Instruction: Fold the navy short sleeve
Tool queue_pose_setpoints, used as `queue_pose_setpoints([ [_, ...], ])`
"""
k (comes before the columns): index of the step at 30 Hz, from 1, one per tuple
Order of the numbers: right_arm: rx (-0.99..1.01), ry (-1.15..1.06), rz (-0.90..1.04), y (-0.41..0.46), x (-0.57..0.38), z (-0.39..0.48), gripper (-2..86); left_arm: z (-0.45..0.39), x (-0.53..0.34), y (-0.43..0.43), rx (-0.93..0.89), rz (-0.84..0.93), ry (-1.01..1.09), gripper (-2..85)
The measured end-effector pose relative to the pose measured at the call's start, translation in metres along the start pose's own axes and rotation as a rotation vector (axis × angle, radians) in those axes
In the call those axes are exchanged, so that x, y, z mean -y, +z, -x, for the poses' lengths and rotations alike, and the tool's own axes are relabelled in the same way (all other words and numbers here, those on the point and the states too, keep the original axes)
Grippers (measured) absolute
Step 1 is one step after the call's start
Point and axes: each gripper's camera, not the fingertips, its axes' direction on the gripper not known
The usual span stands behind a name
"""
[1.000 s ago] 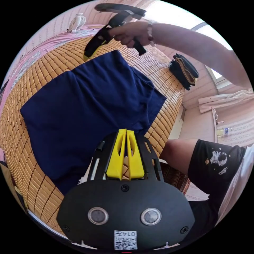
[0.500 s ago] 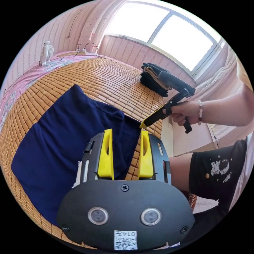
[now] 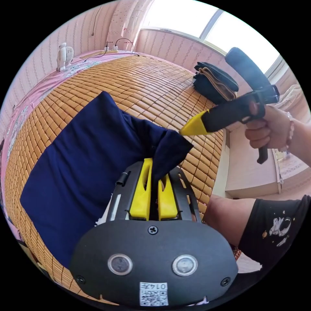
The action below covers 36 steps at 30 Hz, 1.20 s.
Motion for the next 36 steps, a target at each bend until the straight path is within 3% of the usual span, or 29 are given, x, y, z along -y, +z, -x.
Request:
queue_pose_setpoints([
  [4,-0.016,0.113,-0.120,-0.004,0.003,-0.045,9.8,-0.013,-0.018,-0.009,-0.018,0.004,0.046,-0.7],
  [8,-0.046,0.092,-0.264,0.004,0.028,-0.052,10.0,-0.020,-0.036,-0.019,-0.071,0.007,0.077,-0.7],
  [12,-0.097,0.173,-0.187,0.023,0.046,-0.058,2.4,-0.020,-0.055,-0.033,-0.120,0.003,0.082,-0.8],
  [21,-0.150,0.178,-0.326,-0.068,0.002,-0.019,0.8,-0.028,-0.065,-0.081,-0.255,-0.192,-0.083,-0.8],
  [24,-0.197,0.096,-0.289,-0.078,0.014,0.019,1.0,-0.022,-0.071,-0.101,-0.262,-0.249,-0.123,-0.6],
  [31,-0.136,-0.097,-0.142,0.018,0.098,0.101,6.4,0.049,-0.128,-0.143,-0.043,-0.275,-0.425,4.9],
  [36,-0.282,-0.233,-0.036,0.108,0.144,0.131,9.1,0.109,-0.187,-0.134,0.089,-0.153,-0.766,7.7],
])
